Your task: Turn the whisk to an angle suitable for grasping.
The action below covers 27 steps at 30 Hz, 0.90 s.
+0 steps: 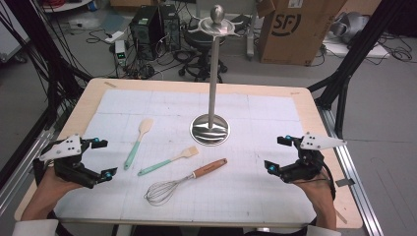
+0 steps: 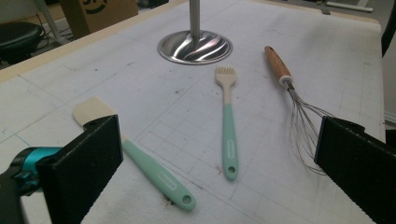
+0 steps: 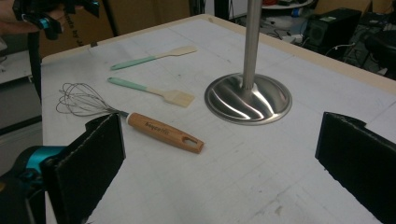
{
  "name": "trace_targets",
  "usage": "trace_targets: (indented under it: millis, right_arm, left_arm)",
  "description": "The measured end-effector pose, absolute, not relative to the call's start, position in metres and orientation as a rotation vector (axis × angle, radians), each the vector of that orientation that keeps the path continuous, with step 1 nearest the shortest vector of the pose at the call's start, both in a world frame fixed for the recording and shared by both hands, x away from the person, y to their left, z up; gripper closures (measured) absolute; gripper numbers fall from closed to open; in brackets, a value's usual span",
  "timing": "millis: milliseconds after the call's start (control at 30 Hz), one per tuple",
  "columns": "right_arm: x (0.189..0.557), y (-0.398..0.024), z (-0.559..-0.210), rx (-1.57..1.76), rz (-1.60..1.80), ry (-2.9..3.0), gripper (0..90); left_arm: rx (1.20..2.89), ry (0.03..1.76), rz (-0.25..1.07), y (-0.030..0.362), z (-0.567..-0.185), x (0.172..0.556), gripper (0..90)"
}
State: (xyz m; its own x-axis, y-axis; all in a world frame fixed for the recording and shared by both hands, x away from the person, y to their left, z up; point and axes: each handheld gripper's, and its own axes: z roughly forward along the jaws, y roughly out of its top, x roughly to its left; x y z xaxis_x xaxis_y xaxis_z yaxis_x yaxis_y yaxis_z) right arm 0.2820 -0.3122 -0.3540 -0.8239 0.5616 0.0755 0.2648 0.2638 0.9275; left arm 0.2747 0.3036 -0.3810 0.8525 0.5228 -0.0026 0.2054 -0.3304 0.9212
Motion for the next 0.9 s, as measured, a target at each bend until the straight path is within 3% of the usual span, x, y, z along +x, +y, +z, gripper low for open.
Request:
trace_targets:
  millis: [400,900]
  right_arm:
    - [0.298,-0.285,-0.319,0.555,1.491,2.437,0.2]
    - [0.324,-0.250,-0.308,0.379,1.390,2.584,0.3]
  left_arm:
    - [1.913,0.538,0.363,0.304,-0.380,0.274,1.7]
    - [1.922,0.537,0.358,0.302,-0.381,0.274,1.7]
